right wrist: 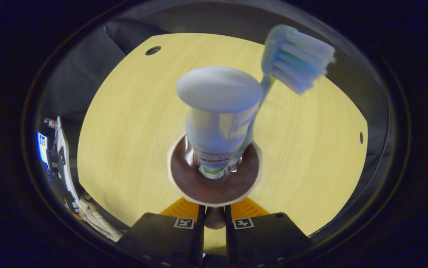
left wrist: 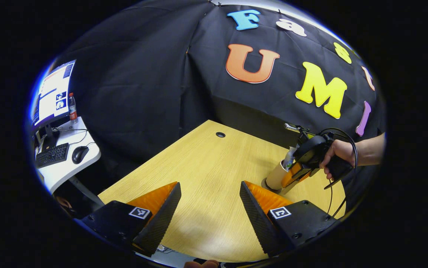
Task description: Put the toothbrush and toothpaste on the desktop into the cup, then pick up the cup and place it on the coaster on the desktop.
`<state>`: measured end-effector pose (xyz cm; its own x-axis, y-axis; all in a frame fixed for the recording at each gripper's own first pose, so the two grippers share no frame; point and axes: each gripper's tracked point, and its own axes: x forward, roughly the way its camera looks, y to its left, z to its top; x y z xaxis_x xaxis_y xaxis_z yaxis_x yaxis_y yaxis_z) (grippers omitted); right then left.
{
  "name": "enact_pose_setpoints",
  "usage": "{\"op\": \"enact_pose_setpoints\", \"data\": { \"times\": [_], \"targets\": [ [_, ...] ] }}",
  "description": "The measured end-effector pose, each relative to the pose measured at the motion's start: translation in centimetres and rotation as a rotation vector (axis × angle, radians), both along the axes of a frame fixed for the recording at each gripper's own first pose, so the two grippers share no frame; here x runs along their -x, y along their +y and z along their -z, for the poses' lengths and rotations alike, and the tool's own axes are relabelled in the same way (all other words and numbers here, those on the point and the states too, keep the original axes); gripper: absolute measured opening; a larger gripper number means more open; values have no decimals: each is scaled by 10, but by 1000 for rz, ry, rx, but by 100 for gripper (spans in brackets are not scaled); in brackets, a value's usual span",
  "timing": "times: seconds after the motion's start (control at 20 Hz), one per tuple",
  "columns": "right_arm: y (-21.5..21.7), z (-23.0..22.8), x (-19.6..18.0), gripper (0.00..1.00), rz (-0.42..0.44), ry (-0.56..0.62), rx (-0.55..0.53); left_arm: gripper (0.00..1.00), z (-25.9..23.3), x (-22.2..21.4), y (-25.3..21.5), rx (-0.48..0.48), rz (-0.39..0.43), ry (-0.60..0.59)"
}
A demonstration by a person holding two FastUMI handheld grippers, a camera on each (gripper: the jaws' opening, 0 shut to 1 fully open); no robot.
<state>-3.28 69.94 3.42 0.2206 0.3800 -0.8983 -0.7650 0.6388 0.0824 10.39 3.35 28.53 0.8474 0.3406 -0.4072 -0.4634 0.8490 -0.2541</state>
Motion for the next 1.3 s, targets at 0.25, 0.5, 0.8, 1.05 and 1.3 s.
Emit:
{"op": "enact_pose_setpoints", "data": {
  "times": [0.25, 0.5, 0.8, 1.05, 1.3],
  "targets": [
    [-4, -5, 0, 25, 19, -2, 4, 100, 0, 3, 4, -8, 4, 8],
    [-18, -11, 4, 95, 38, 15, -57, 100, -13, -12, -11, -36, 57, 3],
    [-101, -58, 29, 98, 73, 42, -267, 100, -51, -65, -71, -107, 217, -24],
    [-203, -115, 22, 98, 168, -82, -497, 100, -107, -122, -148, -197, 393, -113],
    [-310, -188, -32, 98, 422, -513, -735, 99, -157, -152, -220, -243, 497, -225]
  ]
}}
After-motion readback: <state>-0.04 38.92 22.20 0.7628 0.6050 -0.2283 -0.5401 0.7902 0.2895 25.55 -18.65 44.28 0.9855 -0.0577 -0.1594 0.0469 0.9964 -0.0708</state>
